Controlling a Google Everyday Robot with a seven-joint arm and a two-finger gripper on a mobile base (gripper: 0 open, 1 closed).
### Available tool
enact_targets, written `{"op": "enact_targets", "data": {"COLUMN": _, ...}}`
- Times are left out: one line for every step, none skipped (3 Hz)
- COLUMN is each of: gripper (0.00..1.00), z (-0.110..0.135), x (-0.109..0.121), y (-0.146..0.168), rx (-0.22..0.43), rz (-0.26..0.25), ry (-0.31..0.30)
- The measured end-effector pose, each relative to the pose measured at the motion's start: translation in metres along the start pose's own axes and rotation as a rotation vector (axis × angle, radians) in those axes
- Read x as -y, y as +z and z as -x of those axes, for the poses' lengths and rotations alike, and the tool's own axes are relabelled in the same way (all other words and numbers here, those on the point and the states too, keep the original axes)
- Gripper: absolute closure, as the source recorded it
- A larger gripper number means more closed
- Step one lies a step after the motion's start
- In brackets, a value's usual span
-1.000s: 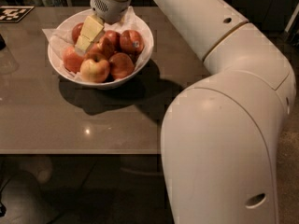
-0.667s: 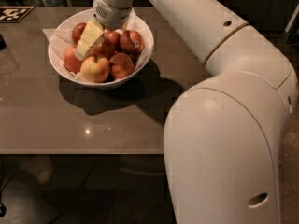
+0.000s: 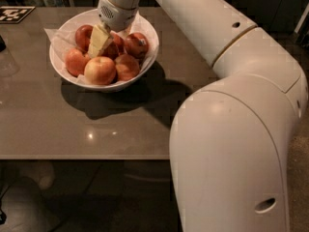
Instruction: Pick apple from white bowl
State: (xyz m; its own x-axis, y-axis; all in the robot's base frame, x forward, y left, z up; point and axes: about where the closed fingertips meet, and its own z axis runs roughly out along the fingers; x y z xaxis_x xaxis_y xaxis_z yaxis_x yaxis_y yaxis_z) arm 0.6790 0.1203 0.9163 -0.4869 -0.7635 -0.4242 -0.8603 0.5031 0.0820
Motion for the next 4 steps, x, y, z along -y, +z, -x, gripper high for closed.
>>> {"op": "enact_targets", "data": {"gripper": 0.66, "z": 0.0000, "x": 0.0000, "y": 0.0000, "rx": 0.000, "rz": 0.000, "ry": 0.000}}
{"op": "enact_targets", "data": {"gripper": 0.89, "z": 0.0000, "x": 0.0000, "y": 0.0000, "rx": 0.000, "rz": 0.000, "ry": 0.000}}
{"op": "enact_targets", "data": {"gripper": 1.00, "z": 0.0002, "x": 0.0000, "y": -0.0003, "rx": 0.000, "rz": 0.000, "ry": 0.000}}
{"op": "enact_targets", "data": {"gripper": 1.00, "z": 0.0021, "x": -0.0007, "y": -0.0035, "rx": 0.000, "rz": 0.000, "ry": -0.001}}
